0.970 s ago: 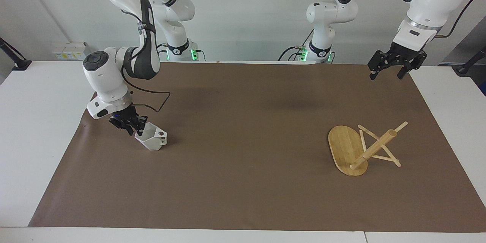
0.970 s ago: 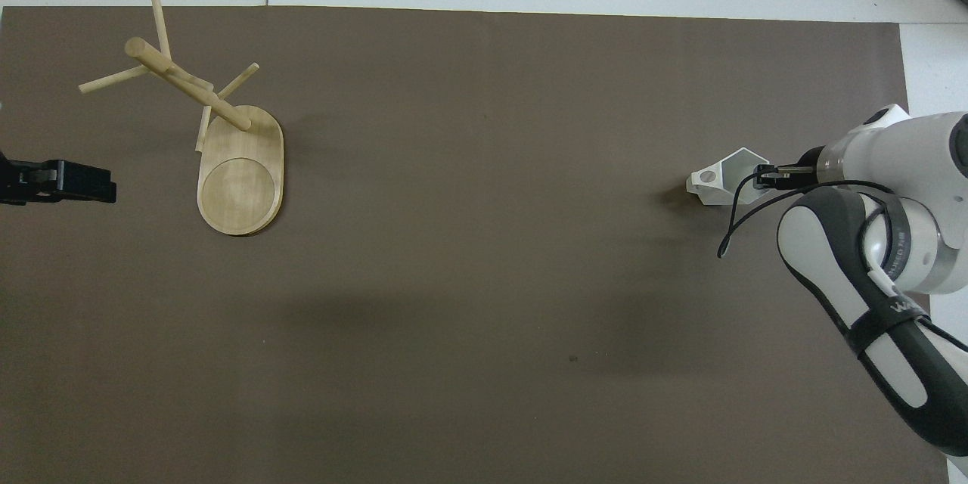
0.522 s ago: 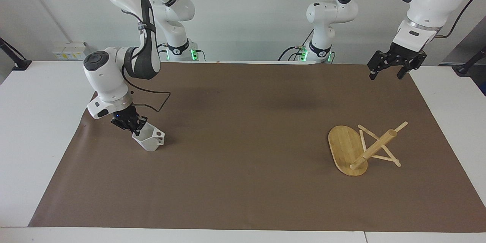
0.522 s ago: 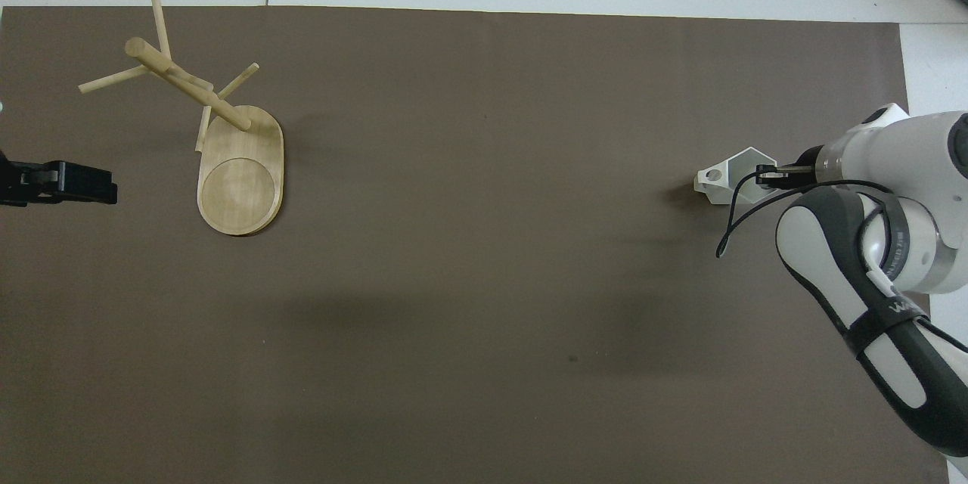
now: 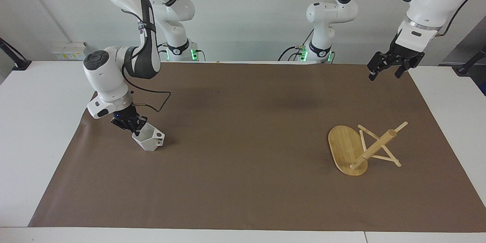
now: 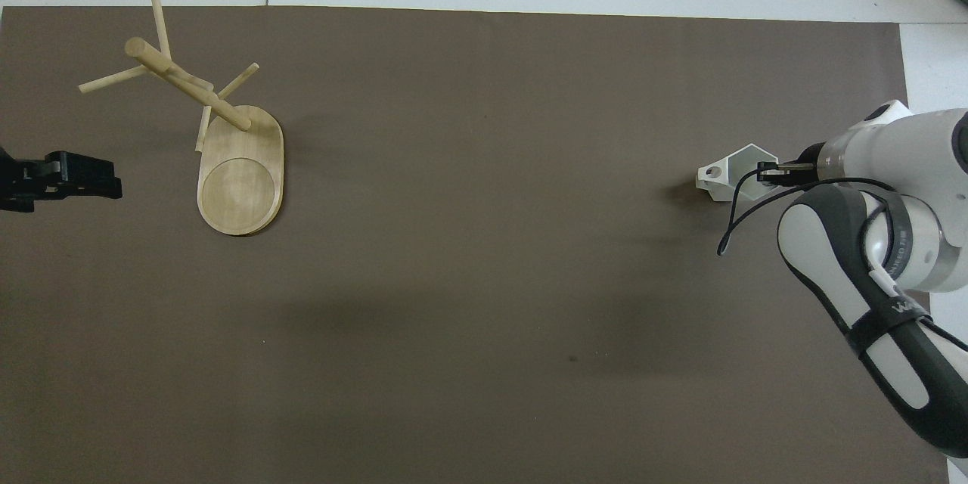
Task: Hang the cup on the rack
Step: 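Lift the cup with the right gripper while the left gripper approaches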
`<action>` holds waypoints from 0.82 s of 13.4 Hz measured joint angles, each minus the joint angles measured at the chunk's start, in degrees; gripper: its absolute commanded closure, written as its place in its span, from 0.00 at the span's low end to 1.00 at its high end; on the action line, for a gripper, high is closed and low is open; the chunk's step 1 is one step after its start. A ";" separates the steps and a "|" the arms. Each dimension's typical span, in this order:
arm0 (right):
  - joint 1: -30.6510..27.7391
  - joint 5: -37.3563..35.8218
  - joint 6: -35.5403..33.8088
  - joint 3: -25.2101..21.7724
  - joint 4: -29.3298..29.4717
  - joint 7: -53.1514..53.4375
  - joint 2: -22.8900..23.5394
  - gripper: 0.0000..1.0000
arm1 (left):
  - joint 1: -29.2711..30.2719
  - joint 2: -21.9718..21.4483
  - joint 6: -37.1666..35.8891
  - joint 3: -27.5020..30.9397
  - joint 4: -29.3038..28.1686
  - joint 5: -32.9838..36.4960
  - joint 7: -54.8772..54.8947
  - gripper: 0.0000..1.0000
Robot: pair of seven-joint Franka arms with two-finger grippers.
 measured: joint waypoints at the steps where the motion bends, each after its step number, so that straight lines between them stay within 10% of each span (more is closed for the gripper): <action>1: 0.00 0.00 -1.03 0.00 0.72 0.00 -0.01 1.00 | 0.00 -0.01 -0.17 -0.02 0.00 -0.13 -1.29 0.00; 11: 0.33 0.40 -15.14 1.35 10.40 0.00 -0.22 1.00 | 0.26 -0.13 -4.74 0.15 -0.47 -6.66 -14.31 0.00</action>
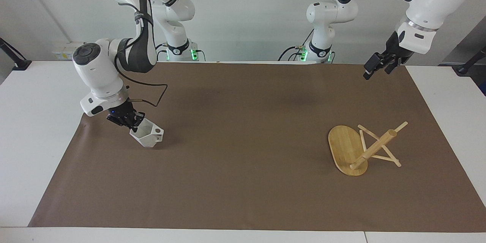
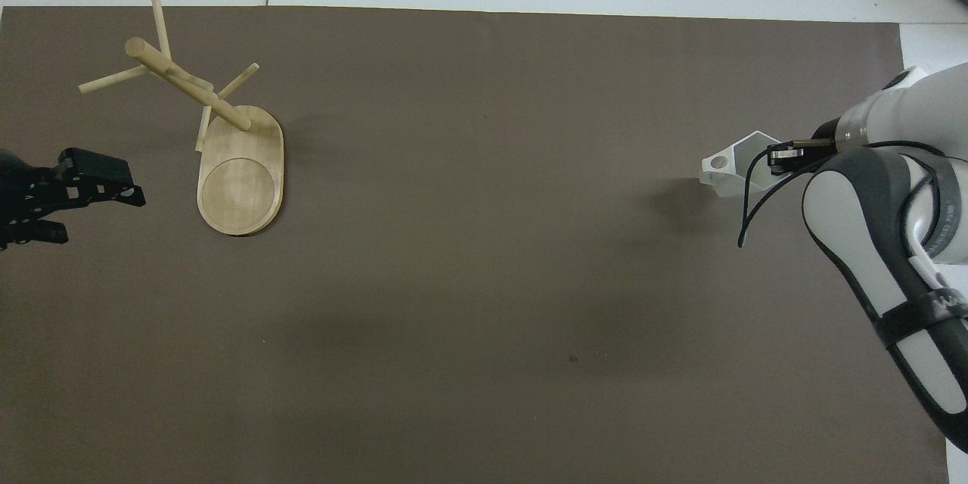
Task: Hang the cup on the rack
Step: 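Lift the cup with the right gripper while the left gripper approaches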
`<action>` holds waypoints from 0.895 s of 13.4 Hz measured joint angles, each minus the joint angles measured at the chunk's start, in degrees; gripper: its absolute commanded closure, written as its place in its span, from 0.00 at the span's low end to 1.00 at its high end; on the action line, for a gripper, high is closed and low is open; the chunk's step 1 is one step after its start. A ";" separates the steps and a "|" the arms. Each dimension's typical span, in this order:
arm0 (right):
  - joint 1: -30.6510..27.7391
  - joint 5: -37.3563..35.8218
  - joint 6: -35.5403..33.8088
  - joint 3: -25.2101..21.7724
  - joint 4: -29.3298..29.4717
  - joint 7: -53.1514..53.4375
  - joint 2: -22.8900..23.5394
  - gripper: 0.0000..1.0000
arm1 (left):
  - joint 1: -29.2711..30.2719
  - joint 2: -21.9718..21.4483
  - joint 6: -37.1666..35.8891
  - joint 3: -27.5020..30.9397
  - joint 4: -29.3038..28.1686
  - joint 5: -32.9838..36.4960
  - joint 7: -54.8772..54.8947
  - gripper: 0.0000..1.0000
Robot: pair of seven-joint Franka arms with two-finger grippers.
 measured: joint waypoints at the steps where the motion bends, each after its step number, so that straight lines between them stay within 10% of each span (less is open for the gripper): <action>1: 0.03 0.55 -1.88 0.38 1.33 0.00 -0.17 1.00 | 0.01 0.00 -0.23 0.00 -0.42 -0.50 -1.31 0.00; 12: 0.31 17.47 -8.02 13.17 4.85 10.43 -5.99 1.00 | 0.10 1.41 -4.67 0.07 -3.11 -13.15 -15.73 0.00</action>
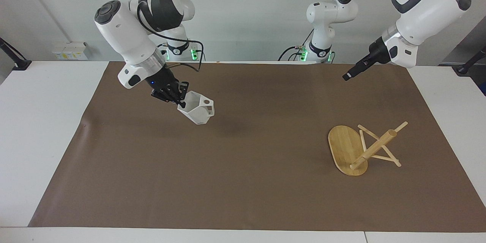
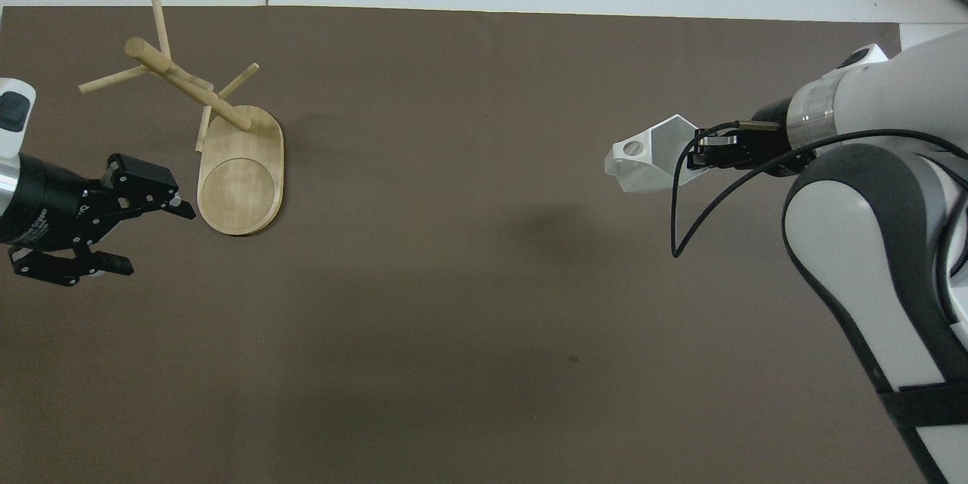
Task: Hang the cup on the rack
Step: 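Lift the cup with the right gripper while the left gripper approaches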
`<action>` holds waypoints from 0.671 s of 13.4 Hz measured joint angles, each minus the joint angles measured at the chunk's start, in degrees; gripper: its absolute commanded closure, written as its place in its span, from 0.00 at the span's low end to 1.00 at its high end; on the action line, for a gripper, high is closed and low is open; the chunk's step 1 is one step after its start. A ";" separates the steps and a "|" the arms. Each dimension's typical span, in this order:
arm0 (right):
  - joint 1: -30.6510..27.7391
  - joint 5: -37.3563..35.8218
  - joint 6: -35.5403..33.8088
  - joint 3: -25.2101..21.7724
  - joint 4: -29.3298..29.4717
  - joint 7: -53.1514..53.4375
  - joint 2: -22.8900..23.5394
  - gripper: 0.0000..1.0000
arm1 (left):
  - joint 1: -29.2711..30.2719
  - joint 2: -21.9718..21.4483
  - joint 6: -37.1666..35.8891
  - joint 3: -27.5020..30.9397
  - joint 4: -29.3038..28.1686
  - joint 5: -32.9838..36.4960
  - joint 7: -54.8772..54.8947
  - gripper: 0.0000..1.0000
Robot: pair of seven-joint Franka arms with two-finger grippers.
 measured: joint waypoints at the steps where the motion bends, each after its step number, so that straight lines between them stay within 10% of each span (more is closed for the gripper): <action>1: 0.00 0.83 0.00 1.02 0.00 1.24 -0.04 1.00 | 0.00 0.36 -0.09 -0.01 -0.11 -1.97 -2.04 0.00; 9: 0.00 14.53 0.01 5.89 0.01 3.47 -0.43 1.00 | -0.14 4.92 4.05 -0.71 -0.22 -18.49 -20.17 0.00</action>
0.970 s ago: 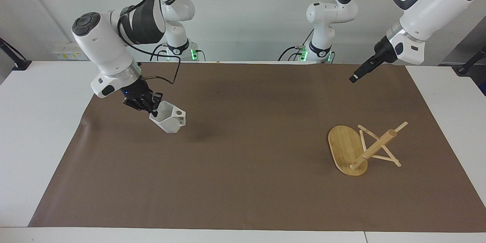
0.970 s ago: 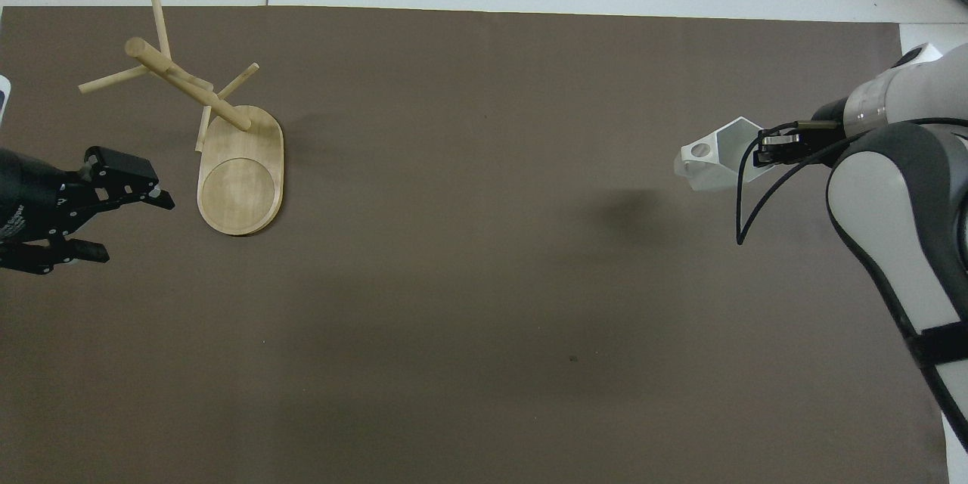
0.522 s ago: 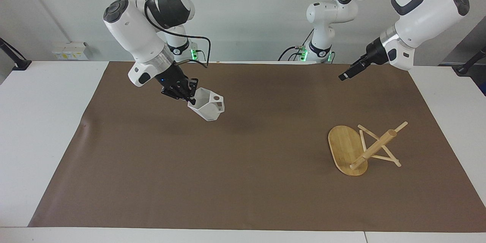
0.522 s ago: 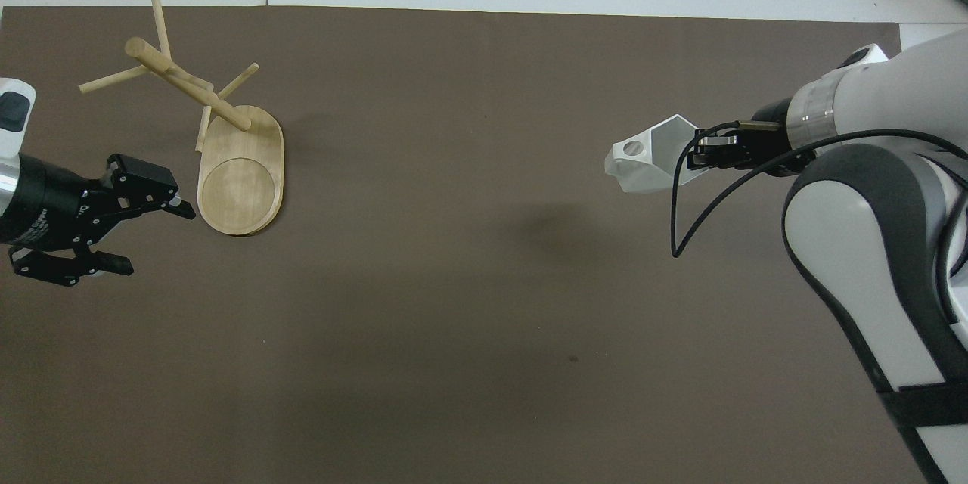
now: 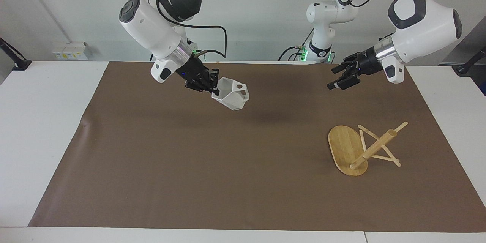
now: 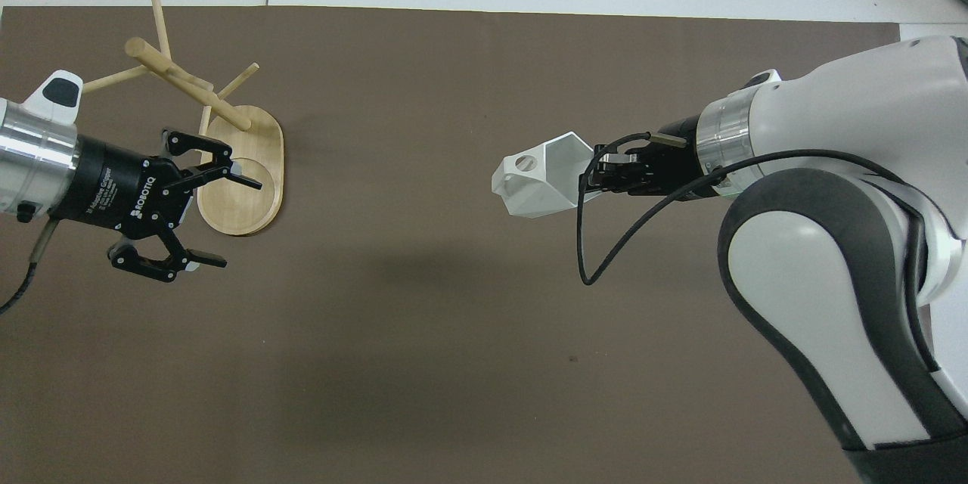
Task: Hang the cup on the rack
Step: 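Lift the cup with the right gripper while the left gripper approaches, then bring the cup to the left gripper while the left gripper opens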
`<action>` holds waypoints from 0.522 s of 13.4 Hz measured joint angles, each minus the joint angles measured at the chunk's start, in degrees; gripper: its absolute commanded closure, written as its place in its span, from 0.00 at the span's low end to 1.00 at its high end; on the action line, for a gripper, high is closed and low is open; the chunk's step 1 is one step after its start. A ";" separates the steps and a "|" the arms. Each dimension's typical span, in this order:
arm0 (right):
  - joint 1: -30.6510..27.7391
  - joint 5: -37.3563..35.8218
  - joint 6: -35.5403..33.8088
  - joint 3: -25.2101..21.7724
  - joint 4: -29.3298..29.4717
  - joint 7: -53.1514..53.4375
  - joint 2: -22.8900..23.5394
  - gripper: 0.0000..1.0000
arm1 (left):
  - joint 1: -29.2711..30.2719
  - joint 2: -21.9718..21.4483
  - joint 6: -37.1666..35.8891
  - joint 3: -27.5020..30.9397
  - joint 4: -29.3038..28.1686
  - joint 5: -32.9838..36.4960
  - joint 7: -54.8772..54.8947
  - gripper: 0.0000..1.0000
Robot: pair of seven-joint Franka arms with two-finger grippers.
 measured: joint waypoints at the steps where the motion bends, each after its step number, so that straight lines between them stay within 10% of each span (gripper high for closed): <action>1: 0.00 2.85 0.03 0.39 0.01 0.00 -0.13 1.00 | -0.17 0.31 0.63 -0.14 -0.10 -1.89 -1.19 0.00; 7: -0.02 15.70 5.83 4.17 -0.01 0.12 -0.55 1.00 | -4.82 1.38 11.05 -0.59 -2.39 -14.19 -9.62 0.00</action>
